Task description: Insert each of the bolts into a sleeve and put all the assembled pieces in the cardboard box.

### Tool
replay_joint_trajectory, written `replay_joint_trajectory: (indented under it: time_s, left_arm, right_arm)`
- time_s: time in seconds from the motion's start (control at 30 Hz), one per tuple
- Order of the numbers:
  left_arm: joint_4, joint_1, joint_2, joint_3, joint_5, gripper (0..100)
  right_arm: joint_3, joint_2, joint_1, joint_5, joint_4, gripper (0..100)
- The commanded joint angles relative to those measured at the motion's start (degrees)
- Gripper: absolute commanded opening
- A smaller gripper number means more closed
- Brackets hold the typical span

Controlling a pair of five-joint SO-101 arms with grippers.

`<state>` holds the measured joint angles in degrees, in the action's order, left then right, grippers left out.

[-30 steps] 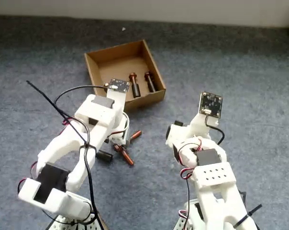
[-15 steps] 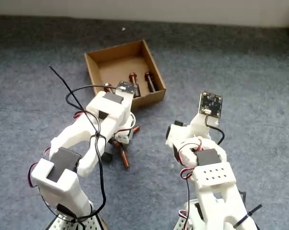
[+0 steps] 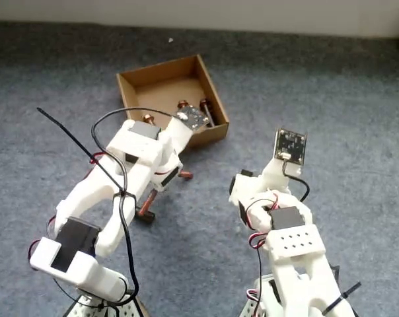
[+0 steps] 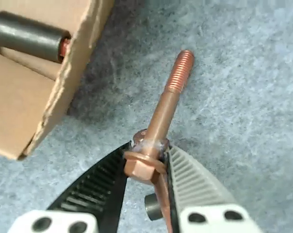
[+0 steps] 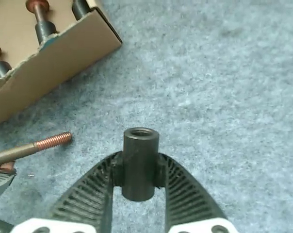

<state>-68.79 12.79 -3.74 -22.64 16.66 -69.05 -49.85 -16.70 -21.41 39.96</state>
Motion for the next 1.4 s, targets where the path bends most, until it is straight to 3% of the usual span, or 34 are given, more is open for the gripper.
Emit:
replay_joint_trajectory:
  time_s: [0.0,0.27,0.5,0.67,0.83,1.03,1.2,1.37]
  left_arm:
    - [-0.5,-1.8,3.1,0.7,3.6,22]
    - [-1.3,-2.9,3.2,0.6,3.0,22]
    - [-8.9,0.5,4.7,1.4,-5.9,12]
    - [-12.7,3.5,13.6,1.2,-11.0,9]
    - [-15.2,8.8,23.4,-1.1,-11.7,10]
    - [-11.1,9.5,19.3,-8.0,-11.7,16]
    - [-2.0,4.1,9.8,-9.0,-11.5,15]
    - [-0.6,-0.7,1.8,-2.2,-11.3,15]
  right_arm:
    - [0.6,-1.6,0.3,-0.4,-1.2,0.4]
    - [0.6,-1.6,0.3,-0.4,-1.2,0.4]
    - [0.6,-1.6,0.4,-0.4,-1.2,0.4]
    - [0.6,-1.6,0.4,-0.4,-1.2,0.4]
    - [0.6,-1.6,0.5,-0.4,-1.2,0.4]
    - [0.6,-1.7,0.5,-0.4,-1.2,0.4]
    - [0.4,-1.7,0.5,-0.4,-1.2,0.4]
    - [0.4,-1.7,0.5,-0.4,-1.2,0.4]
